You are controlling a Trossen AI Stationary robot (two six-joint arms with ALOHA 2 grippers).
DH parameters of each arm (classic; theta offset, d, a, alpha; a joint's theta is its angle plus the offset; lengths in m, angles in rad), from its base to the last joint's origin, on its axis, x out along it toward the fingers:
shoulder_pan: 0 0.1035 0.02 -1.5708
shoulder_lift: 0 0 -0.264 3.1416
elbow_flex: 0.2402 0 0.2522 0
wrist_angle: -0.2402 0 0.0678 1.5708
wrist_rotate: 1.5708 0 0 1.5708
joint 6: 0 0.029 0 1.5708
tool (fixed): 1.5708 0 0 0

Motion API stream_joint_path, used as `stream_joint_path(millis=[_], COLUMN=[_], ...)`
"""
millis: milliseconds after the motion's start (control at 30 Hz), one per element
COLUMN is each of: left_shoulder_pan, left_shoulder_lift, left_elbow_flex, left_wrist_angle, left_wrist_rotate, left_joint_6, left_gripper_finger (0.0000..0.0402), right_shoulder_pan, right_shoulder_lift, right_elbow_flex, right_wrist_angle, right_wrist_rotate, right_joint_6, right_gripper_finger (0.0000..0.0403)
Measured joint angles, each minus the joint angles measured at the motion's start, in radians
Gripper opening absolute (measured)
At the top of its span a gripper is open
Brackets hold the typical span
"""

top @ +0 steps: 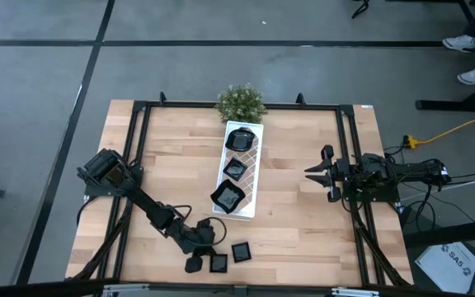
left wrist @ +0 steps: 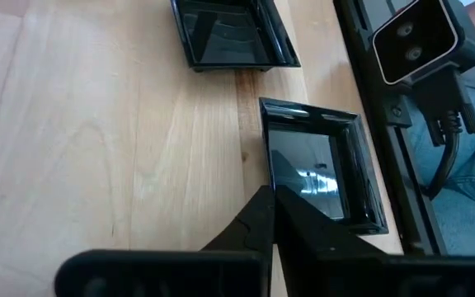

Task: Pick & Place Mini shaped plates
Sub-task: Stack the square plate on top of the square plate on the shelf

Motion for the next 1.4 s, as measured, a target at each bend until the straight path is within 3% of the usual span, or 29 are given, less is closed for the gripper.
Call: stream_joint_path(millis=[367,733,1133,1400], left_shoulder_pan=[0.0,-0.037,-0.046,-0.029], left_shoulder_lift=[-0.016,-0.142,-0.349,-0.475], left_elbow_flex=[0.0,0.0,-0.001,-0.001], left_wrist_angle=[0.023,0.0,-0.216,-0.257], left_wrist_rotate=[0.004,-0.01,-0.137,-0.236], left_joint_6=[0.02,0.143,0.222,0.343], left_gripper_finger=[0.0002,0.0002,0.0002,0.0002], right_shoulder_pan=[0.0,0.0,0.0,0.0], right_shoulder_lift=[0.0,0.0,0.0,0.0], right_elbow_flex=[0.0,0.0,0.0,0.0], right_wrist_angle=[0.0,0.0,0.0,0.0], right_wrist_rotate=[0.0,0.0,0.0,0.0], right_joint_6=[0.0,0.0,0.0,0.0], right_gripper_finger=[0.0085,0.0085,0.0085,0.0085])
